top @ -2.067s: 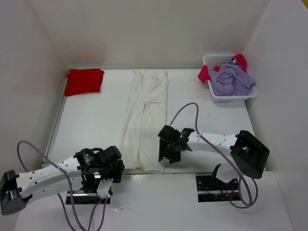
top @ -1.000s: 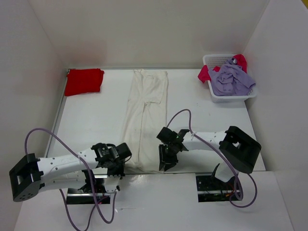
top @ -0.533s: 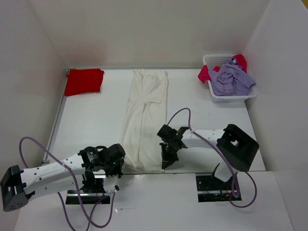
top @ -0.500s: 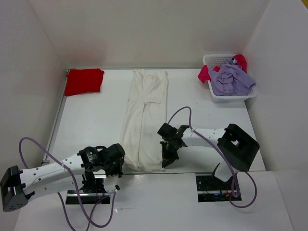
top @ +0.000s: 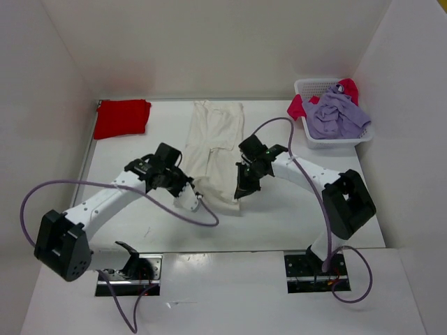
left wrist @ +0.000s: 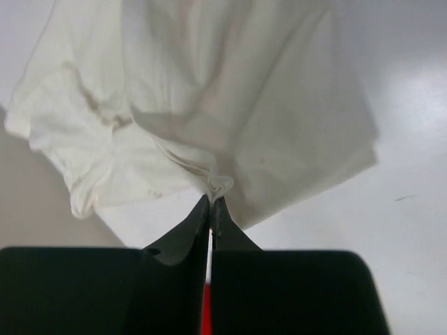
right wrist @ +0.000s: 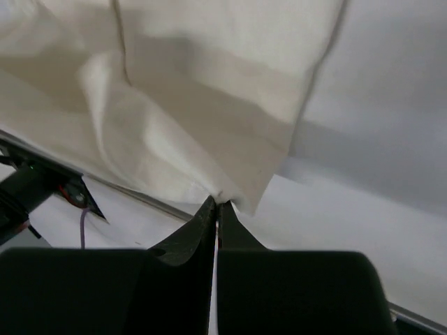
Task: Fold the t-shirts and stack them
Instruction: Fold the folded rectangular tshirt in 1/3 of the way
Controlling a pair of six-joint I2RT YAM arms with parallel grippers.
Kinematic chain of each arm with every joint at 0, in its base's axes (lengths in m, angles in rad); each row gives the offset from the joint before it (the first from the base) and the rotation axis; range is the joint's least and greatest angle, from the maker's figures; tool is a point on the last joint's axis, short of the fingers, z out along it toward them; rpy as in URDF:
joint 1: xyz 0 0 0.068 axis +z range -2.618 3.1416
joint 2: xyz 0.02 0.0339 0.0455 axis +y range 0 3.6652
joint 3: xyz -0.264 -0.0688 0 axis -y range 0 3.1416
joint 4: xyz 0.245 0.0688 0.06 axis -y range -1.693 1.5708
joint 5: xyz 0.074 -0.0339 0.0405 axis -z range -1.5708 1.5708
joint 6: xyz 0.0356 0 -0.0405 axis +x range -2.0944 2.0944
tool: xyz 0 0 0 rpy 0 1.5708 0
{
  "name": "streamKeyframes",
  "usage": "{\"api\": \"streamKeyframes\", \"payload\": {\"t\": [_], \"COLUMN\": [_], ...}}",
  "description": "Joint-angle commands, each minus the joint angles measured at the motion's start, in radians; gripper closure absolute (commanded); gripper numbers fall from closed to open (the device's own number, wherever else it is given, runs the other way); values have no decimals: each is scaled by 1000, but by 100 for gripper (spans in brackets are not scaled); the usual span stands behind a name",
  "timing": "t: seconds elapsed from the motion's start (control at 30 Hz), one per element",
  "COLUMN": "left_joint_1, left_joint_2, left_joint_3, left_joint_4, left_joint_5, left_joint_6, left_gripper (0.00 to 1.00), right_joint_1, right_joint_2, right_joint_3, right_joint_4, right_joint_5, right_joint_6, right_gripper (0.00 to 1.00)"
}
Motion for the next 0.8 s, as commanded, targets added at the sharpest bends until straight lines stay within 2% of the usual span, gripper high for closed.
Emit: {"api": "streamKeyframes", "payload": {"t": [0.0, 0.07, 0.2, 0.5, 0.77], "left_joint_1": [116, 175, 218, 248, 257], "left_joint_2": [93, 131, 237, 398, 481], "left_joint_3": [81, 132, 174, 207, 206], "left_joint_4": [85, 155, 300, 557, 659], "left_joint_5": [111, 122, 122, 131, 131], "left_joint_6": [-19, -34, -62, -105, -126], "left_gripper": [100, 100, 100, 100, 100], "right_joint_1": [-92, -139, -207, -302, -337], "right_joint_2": [60, 92, 210, 417, 563], "right_joint_3": [114, 188, 307, 509, 661], "right_joint_4": [-31, -31, -19, -7, -37], "right_joint_5": [-11, -20, -36, -117, -152], "right_joint_6": [-97, -129, -158, -216, -250], "right_gripper": [100, 100, 100, 100, 100]}}
